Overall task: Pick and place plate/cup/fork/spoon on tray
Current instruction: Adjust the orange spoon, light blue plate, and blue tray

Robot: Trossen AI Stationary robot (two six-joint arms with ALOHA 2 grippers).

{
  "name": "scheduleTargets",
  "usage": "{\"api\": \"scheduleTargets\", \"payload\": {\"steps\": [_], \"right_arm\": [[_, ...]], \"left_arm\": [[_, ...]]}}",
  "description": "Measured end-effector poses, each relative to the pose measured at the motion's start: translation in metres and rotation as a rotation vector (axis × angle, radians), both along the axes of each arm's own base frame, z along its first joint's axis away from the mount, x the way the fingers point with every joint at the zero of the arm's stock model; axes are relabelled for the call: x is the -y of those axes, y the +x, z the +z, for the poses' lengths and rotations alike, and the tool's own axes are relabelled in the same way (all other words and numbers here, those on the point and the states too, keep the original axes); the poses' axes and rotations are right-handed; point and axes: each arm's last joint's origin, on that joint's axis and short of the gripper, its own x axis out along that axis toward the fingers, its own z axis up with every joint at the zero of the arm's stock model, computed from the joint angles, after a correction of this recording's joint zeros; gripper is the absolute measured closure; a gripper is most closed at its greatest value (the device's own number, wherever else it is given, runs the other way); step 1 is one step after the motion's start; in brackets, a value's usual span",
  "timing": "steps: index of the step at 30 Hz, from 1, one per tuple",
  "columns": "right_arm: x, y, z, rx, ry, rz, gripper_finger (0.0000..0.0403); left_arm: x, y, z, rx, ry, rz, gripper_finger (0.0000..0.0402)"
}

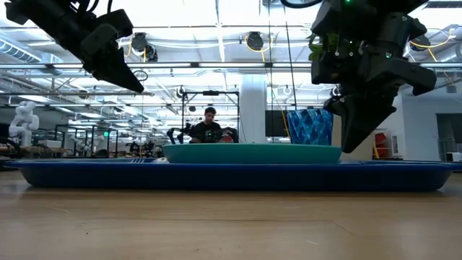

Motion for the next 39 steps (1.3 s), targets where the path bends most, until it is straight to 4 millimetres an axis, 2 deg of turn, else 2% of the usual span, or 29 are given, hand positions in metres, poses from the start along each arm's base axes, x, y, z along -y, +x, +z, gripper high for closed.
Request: {"api": "scheduleTargets", "payload": {"steps": [13, 20, 26, 29, 34, 39], "right_arm": [[0.0, 0.002, 0.001, 0.018, 0.003, 0.0, 0.0403], [0.002, -0.022, 0.007, -0.137, 0.014, -0.075, 0.0403], [0.002, -0.027, 0.02, -0.079, 0.034, -0.101, 0.0403], [0.001, -0.028, 0.016, -0.092, 0.055, -0.106, 0.0403], [-0.007, -0.036, 0.001, -0.143, 0.22, -0.074, 0.0403], [-0.017, -0.047, 0.005, -0.185, 0.196, -0.087, 0.0403]], "left_arm": [[0.0, 0.001, 0.001, 0.01, 0.001, -0.001, 0.0378], [0.0, -0.001, -0.002, -0.015, -0.015, 0.012, 0.0378], [0.0, -0.001, -0.001, -0.001, -0.017, 0.013, 0.0378], [0.0, -0.001, -0.001, 0.002, -0.028, 0.014, 0.0378], [0.004, 0.0, -0.001, 0.004, -0.043, -0.01, 0.0378], [0.006, -0.001, -0.001, 0.004, -0.041, -0.018, 0.0378]]}}
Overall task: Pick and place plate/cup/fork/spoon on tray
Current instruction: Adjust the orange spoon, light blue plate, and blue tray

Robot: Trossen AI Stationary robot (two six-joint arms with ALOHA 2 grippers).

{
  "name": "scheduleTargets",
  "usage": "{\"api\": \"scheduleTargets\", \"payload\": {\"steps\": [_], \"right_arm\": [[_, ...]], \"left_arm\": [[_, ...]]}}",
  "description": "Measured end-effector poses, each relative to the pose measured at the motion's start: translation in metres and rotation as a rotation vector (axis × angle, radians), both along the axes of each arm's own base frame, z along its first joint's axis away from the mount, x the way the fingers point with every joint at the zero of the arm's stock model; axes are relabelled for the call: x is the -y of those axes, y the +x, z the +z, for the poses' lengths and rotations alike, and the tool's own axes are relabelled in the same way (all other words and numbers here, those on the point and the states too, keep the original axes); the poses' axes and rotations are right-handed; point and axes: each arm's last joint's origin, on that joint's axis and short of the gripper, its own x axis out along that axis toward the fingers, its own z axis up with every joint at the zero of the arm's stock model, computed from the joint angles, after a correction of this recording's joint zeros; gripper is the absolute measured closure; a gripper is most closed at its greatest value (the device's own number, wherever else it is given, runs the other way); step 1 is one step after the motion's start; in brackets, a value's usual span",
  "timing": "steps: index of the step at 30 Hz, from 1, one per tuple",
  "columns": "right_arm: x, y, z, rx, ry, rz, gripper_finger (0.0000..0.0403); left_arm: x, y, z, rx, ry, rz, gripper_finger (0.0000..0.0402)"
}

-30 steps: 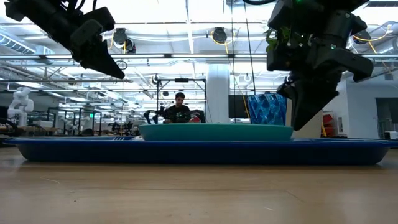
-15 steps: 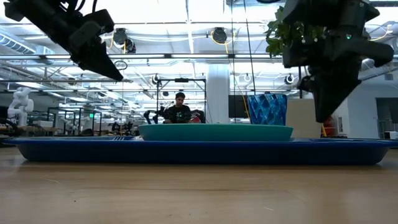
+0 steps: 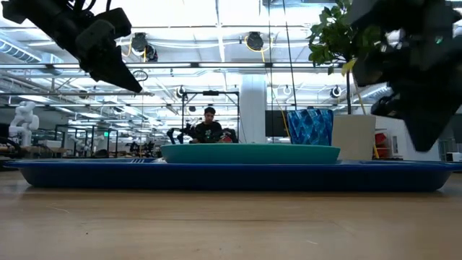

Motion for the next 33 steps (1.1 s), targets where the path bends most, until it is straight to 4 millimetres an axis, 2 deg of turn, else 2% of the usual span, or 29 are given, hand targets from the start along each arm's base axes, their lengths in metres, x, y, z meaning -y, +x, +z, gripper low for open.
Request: {"api": "scheduleTargets", "payload": {"steps": [6, 15, 21, 33], "right_arm": [[-0.017, 0.0, 0.013, 0.115, 0.081, 0.034, 0.0403], [-0.051, 0.003, 0.013, 0.188, 0.169, 0.125, 0.0403], [-0.065, 0.012, 0.003, 0.219, 0.19, 0.142, 0.0403], [-0.093, 0.028, -0.026, 0.293, 0.138, 0.065, 0.0403]], "left_arm": [[0.0, 0.001, 0.001, 0.015, 0.004, 0.007, 0.0378], [0.0, 0.004, 0.006, 0.073, 0.026, 0.002, 0.0378], [0.001, 0.005, 0.007, 0.094, 0.007, 0.011, 0.0378], [0.015, 0.004, 0.008, 0.097, 0.005, -0.066, 0.0378]]}}
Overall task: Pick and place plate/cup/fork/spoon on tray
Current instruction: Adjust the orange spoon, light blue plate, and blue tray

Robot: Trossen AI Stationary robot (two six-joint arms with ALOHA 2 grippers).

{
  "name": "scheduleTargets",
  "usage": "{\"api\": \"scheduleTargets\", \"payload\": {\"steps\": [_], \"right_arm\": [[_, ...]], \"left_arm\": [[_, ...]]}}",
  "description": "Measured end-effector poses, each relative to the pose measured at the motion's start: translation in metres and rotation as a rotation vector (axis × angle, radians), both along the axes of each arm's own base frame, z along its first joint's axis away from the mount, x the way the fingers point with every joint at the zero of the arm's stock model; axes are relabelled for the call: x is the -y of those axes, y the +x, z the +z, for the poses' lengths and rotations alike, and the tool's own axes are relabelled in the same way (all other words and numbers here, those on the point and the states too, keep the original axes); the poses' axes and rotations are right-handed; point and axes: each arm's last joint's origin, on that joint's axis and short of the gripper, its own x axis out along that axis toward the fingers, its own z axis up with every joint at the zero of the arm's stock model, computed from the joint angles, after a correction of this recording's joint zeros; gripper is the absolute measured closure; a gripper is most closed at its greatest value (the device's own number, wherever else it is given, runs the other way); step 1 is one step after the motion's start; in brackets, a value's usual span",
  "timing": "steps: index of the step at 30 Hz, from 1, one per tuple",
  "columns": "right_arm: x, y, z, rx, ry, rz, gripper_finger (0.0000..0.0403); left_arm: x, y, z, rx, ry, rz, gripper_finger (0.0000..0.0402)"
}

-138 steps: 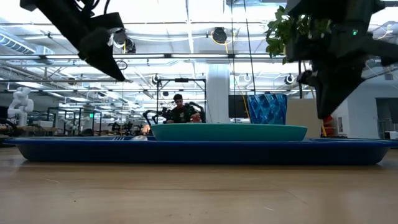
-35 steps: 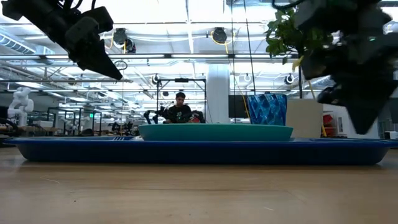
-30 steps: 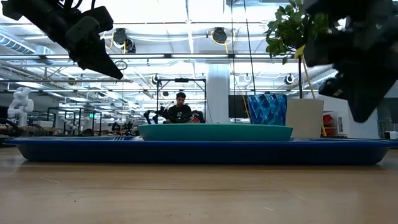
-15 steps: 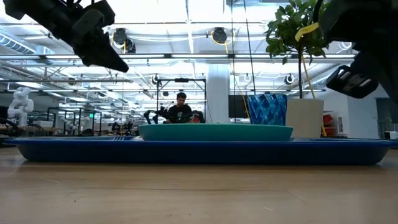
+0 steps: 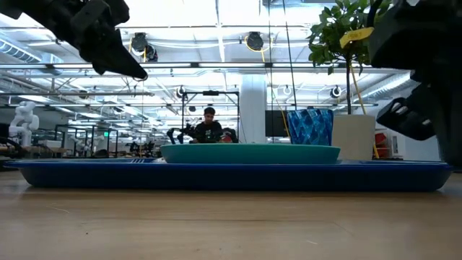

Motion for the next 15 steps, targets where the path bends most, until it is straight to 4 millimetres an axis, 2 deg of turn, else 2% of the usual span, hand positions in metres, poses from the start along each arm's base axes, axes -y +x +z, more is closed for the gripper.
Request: {"api": "scheduleTargets", "payload": {"steps": [15], "right_arm": [[-0.003, -0.0012, -0.0043, -0.001, -0.031, -0.069, 0.0403]], "left_arm": [[0.0105, -0.0016, -0.0002, -0.008, 0.019, -0.069, 0.0378]]}}
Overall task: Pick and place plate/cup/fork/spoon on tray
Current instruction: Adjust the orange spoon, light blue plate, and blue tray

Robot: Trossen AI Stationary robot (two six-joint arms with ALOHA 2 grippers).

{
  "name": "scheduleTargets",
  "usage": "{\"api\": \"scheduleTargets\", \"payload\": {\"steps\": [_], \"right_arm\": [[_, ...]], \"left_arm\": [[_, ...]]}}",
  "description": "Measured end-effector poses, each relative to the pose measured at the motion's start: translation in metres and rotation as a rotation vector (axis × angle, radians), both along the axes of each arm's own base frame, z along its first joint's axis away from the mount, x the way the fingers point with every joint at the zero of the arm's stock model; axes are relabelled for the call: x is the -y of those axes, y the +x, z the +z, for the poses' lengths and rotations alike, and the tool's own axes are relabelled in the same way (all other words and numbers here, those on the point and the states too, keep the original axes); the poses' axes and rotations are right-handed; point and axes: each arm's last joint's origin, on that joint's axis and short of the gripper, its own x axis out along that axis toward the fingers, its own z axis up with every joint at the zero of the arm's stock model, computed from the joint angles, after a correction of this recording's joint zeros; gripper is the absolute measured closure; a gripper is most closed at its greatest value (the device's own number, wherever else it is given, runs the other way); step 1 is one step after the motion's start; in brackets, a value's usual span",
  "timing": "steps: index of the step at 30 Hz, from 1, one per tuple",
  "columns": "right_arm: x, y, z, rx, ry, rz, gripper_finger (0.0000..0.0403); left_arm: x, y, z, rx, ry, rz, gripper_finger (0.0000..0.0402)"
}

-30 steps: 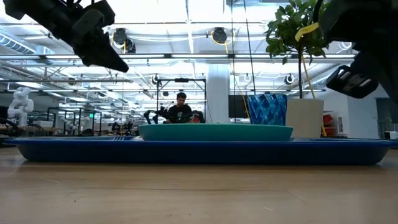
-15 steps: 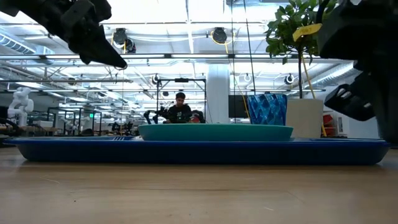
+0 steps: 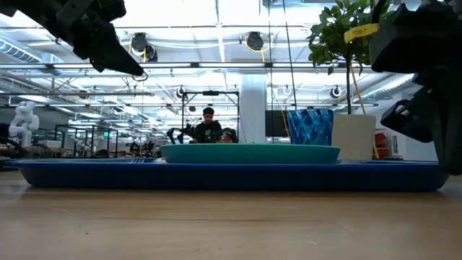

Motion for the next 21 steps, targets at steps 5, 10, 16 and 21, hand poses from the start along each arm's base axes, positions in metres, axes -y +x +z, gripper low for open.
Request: {"api": "scheduleTargets", "payload": {"steps": [5, 10, 16, 21], "right_arm": [[0.0018, -0.0027, -0.0021, -0.034, -0.021, 0.0, 0.0403], [0.0023, -0.0032, -0.0026, -0.037, -0.032, 0.005, 0.0403], [0.0031, -0.0041, -0.0034, -0.047, -0.044, 0.003, 0.0403], [0.0051, -0.0053, -0.0046, -0.058, -0.074, -0.017, 0.0403]], "left_arm": [[0.0, 0.0, 0.0, 0.0, 0.0, 0.0, 0.0378], [0.0, 0.0001, 0.0001, 0.002, -0.002, 0.001, 0.0378], [0.0, 0.0001, 0.0001, 0.003, -0.006, 0.004, 0.0378], [0.0, 0.0001, 0.0001, 0.003, -0.007, 0.004, 0.0378]]}}
